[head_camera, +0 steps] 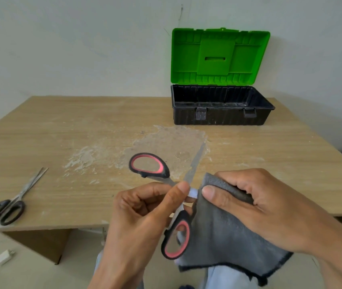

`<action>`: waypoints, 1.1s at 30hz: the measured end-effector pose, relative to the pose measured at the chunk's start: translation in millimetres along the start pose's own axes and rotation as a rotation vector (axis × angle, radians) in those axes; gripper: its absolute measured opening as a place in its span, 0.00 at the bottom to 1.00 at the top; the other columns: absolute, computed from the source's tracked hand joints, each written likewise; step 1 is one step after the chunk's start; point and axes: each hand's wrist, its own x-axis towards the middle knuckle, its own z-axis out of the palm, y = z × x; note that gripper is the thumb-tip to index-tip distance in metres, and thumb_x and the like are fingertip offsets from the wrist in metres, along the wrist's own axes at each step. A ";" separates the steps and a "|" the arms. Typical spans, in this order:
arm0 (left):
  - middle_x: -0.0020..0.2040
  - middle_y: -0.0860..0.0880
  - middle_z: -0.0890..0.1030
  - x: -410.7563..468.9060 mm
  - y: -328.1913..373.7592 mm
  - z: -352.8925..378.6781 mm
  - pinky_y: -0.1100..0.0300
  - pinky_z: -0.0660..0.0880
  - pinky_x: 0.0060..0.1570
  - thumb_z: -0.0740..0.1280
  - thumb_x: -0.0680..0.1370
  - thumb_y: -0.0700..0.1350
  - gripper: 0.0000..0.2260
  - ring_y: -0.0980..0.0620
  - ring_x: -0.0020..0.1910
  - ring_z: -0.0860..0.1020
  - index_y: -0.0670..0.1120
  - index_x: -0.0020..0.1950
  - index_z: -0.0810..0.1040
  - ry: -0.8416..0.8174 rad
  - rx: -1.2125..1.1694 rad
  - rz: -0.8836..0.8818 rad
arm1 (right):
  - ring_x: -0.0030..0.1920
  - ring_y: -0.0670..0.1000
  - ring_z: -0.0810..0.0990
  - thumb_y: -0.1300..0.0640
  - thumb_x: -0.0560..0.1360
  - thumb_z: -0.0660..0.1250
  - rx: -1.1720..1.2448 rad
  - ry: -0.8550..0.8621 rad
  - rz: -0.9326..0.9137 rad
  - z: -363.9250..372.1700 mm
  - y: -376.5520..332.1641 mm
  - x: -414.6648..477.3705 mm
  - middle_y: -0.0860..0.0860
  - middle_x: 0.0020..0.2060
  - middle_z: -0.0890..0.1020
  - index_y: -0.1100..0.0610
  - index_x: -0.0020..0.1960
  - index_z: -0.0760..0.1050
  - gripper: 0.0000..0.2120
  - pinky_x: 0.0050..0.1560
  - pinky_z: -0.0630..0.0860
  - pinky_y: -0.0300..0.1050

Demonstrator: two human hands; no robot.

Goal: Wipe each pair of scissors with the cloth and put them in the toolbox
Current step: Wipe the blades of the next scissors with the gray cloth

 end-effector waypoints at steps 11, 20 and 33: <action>0.34 0.40 0.84 2.5 3.6 -7.9 0.63 0.76 0.28 0.74 0.65 0.49 0.12 0.50 0.30 0.81 0.40 0.36 0.86 0.051 -0.073 -0.046 | 0.36 0.67 0.79 0.29 0.79 0.60 0.076 0.009 0.014 -10.0 15.3 -7.2 0.62 0.36 0.80 0.61 0.45 0.80 0.34 0.36 0.76 0.67; 0.35 0.38 0.85 2.2 -2.2 9.0 0.59 0.77 0.32 0.75 0.66 0.48 0.11 0.45 0.30 0.80 0.39 0.35 0.85 0.007 -0.071 -0.089 | 0.33 0.66 0.76 0.33 0.81 0.60 0.188 0.053 -0.007 3.8 11.0 7.7 0.64 0.34 0.78 0.62 0.40 0.78 0.32 0.34 0.71 0.61; 0.34 0.39 0.85 3.5 -3.2 16.0 0.60 0.77 0.30 0.74 0.67 0.48 0.10 0.47 0.29 0.81 0.41 0.35 0.86 -0.006 -0.034 -0.061 | 0.39 0.55 0.89 0.45 0.73 0.74 0.399 0.208 0.020 -13.4 18.7 -10.3 0.53 0.38 0.89 0.51 0.45 0.90 0.11 0.39 0.83 0.45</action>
